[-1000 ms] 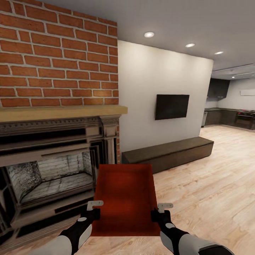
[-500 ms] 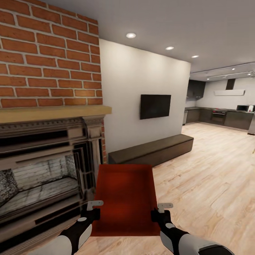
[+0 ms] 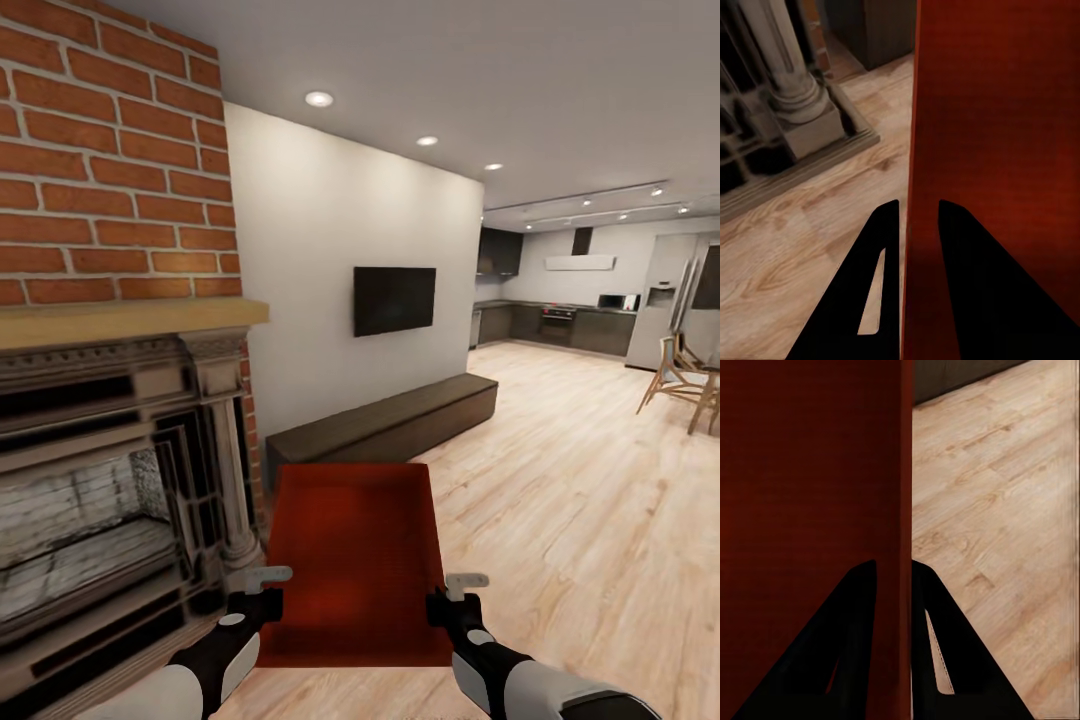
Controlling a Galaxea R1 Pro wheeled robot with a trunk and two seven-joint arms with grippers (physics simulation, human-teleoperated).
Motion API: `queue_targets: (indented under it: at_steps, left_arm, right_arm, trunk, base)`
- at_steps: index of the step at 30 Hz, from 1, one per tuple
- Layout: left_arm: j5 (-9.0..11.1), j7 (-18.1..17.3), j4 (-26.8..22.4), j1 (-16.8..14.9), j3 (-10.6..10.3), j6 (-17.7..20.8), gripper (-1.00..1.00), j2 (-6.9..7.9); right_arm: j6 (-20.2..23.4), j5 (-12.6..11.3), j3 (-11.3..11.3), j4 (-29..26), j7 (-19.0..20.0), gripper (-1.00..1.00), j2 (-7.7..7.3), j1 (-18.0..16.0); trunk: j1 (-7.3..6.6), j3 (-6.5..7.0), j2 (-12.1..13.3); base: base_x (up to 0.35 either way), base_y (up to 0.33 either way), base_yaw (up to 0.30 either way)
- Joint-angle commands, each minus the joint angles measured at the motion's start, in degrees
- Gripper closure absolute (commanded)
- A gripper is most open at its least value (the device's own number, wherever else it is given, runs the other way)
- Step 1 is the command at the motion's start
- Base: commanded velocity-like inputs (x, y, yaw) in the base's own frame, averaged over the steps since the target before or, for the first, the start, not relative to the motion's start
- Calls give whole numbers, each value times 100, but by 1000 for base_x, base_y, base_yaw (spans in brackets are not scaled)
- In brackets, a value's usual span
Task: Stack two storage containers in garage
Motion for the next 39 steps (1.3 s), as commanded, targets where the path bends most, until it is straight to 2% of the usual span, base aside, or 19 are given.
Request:
queue_targets:
  at_steps: [1,23,31,39]
  left_arm:
    - [28,97,6,-5,62,-22,100,101]
    - [28,97,15,-4,54,-22,100,100]
    - [28,97,16,-6,54,-22,100,110]
    - [28,97,14,-6,54,-22,100,137]
  right_arm:
    - [-52,-180,-44,13,-29,100,-5,-10]
    - [-52,-180,-44,13,-29,100,-1,-10]
    - [-52,-180,-44,13,-29,100,-2,-10]
    - [-52,-180,-44,13,-29,100,0,-10]
  trunk:
    - [1,-8,-6]
    - [1,-8,-6]
    - [1,-8,-6]
    - [1,-4,-6]
  base:
    - [0,0,-282]
    - [8,0,-281]
    - [252,0,-244]
    - [315,0,-77]
